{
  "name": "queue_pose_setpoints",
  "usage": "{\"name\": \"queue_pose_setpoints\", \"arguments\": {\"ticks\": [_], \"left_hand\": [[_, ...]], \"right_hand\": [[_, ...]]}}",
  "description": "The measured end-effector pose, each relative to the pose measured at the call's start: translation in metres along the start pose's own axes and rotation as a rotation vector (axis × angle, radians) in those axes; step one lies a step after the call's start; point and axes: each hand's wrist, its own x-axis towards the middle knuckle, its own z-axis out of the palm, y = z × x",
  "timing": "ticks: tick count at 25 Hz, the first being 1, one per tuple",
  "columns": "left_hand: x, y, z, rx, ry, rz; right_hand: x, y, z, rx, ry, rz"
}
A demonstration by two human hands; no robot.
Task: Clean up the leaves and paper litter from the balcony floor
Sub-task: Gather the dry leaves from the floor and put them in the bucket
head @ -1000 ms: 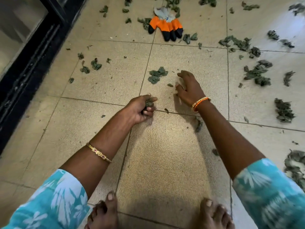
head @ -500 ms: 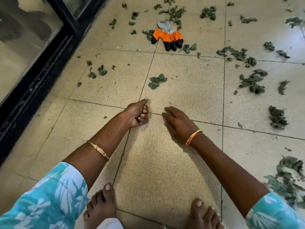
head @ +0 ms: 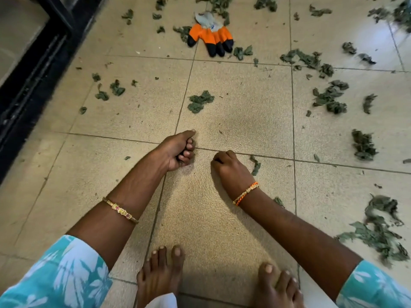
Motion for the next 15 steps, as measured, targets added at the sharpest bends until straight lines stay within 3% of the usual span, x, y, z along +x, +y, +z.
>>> {"name": "queue_pose_setpoints", "arguments": {"ticks": [3, 6, 8, 11, 15], "left_hand": [[0.006, 0.003, -0.006, -0.030, -0.044, -0.007], [0.009, 0.007, -0.008, -0.034, -0.091, -0.012], [0.009, 0.006, -0.001, 0.022, -0.139, -0.018], [0.003, 0.002, 0.026, 0.068, -0.263, -0.039], [0.003, -0.004, 0.052, 0.039, -0.368, -0.038]], "right_hand": [[0.015, -0.001, -0.009, 0.080, -0.088, 0.092], [0.021, 0.014, -0.030, 0.529, -0.011, 0.549], [0.020, 0.022, -0.049, 0.731, 0.103, 0.748], [0.025, 0.016, -0.071, 0.734, 0.180, 0.666], [0.025, 0.002, -0.076, 0.191, -0.038, 0.314]]}}
